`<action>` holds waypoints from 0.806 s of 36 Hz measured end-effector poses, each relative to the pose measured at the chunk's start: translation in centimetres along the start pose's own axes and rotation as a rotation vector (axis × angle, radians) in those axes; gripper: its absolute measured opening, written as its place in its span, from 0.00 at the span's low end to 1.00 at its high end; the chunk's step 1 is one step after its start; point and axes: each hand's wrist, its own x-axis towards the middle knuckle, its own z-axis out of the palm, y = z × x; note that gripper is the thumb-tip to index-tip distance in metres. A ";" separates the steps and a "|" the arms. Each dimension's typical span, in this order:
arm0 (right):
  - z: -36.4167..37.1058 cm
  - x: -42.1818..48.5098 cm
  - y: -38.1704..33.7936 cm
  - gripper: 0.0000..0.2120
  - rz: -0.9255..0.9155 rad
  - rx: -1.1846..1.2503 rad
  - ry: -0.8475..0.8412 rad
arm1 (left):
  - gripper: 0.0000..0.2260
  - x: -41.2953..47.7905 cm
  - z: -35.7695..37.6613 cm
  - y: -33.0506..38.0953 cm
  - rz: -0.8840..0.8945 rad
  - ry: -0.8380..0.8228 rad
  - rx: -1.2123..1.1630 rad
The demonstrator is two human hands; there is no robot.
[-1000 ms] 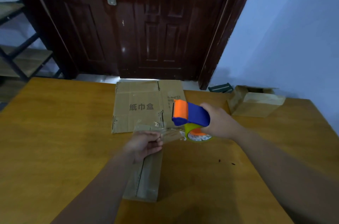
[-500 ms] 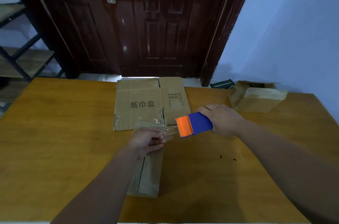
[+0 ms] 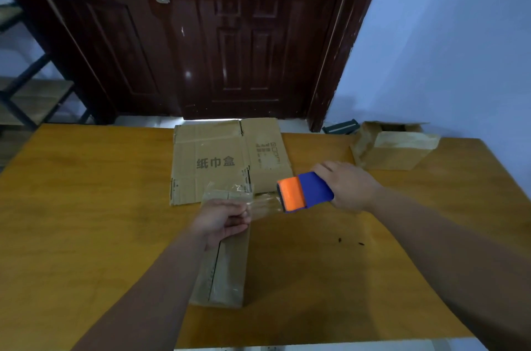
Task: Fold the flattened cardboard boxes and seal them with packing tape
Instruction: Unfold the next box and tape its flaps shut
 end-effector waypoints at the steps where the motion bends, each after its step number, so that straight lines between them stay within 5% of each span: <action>1: 0.3 -0.1 0.2 0.22 -0.010 -0.066 0.002 | 0.04 0.0 0.0 0.0 0.000 0.000 0.006; 8: 1.8 -0.1 1.2 0.26 0.021 -0.159 -0.004 | 0.04 0.0 0.5 -0.1 -0.006 0.047 0.034; 19: 1.9 -1.0 2.2 0.26 0.091 0.155 -0.003 | 0.03 -0.3 0.8 -0.2 0.031 0.075 0.070; 29: 1.6 -0.7 1.4 0.26 0.087 -0.076 -0.043 | 0.04 -0.7 1.1 -0.3 0.049 0.056 0.110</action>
